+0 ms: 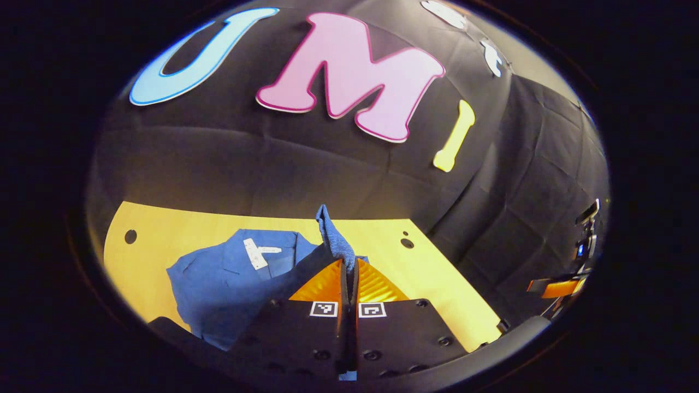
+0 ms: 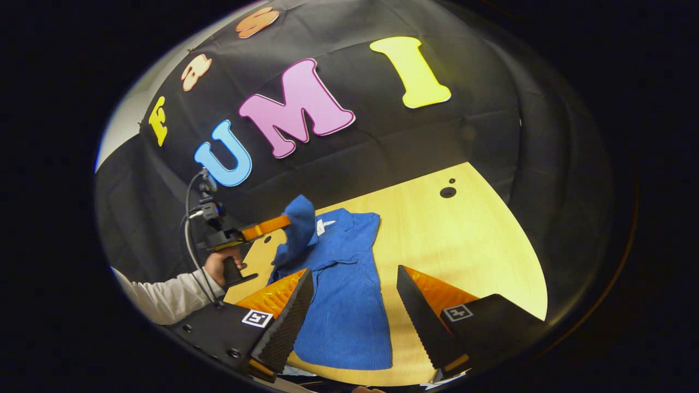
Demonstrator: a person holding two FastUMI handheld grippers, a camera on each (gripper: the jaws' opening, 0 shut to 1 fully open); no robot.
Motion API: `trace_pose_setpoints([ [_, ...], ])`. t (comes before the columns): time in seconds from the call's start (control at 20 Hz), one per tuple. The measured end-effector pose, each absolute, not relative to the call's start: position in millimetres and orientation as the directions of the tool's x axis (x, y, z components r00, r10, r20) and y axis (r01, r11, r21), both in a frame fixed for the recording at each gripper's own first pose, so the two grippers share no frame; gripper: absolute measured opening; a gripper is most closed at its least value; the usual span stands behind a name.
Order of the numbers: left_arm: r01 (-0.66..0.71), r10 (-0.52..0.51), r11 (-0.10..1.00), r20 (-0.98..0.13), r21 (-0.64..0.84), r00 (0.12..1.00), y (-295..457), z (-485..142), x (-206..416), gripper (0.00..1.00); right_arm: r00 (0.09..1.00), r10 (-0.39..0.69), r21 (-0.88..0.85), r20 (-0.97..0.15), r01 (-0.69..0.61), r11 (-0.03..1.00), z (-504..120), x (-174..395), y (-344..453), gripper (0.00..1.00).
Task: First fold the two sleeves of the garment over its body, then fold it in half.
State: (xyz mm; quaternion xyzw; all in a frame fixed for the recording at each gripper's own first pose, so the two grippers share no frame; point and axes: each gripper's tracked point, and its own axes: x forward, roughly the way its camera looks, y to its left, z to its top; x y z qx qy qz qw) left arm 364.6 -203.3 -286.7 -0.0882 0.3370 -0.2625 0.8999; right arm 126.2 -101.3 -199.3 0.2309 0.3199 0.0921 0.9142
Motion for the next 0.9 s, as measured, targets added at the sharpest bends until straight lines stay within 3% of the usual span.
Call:
trace_pose_setpoints([
  [0.25,0.337,-0.529,0.848,-0.686,-0.409,0.499,-239.1,-362.1,350.2,0.00,0.766,0.313,0.487,-0.561,-0.001,0.874,-208.1,124.6,-108.3,0.97],
  [0.4,0.298,-0.605,0.794,-0.635,-0.530,0.480,-260.4,-362.6,344.8,0.04,0.753,0.330,0.489,-0.569,-0.013,0.872,-212.1,126.0,-101.2,0.97],
  [0.45,0.314,-0.666,0.739,-0.574,-0.596,0.477,-273.5,-352.3,342.4,0.21,0.747,0.334,0.489,-0.574,-0.015,0.872,-215.1,126.4,-98.0,0.97],
  [0.55,0.331,-0.705,0.691,-0.497,-0.643,0.506,-278.2,-327.9,344.3,0.72,0.732,0.348,0.498,-0.586,-0.014,0.867,-222.4,125.1,-87.3,0.97],
  [0.6,0.335,-0.695,0.701,-0.498,-0.630,0.519,-267.2,-320.2,340.1,0.85,0.724,0.356,0.502,-0.591,-0.015,0.865,-226.4,124.8,-80.5,0.97],
  [0.9,0.262,-0.450,0.893,-0.700,-0.366,0.554,-144.3,-300.9,244.9,0.84,0.620,0.341,0.431,-0.707,-0.005,0.902,-282.6,102.0,-49.9,0.97],
])
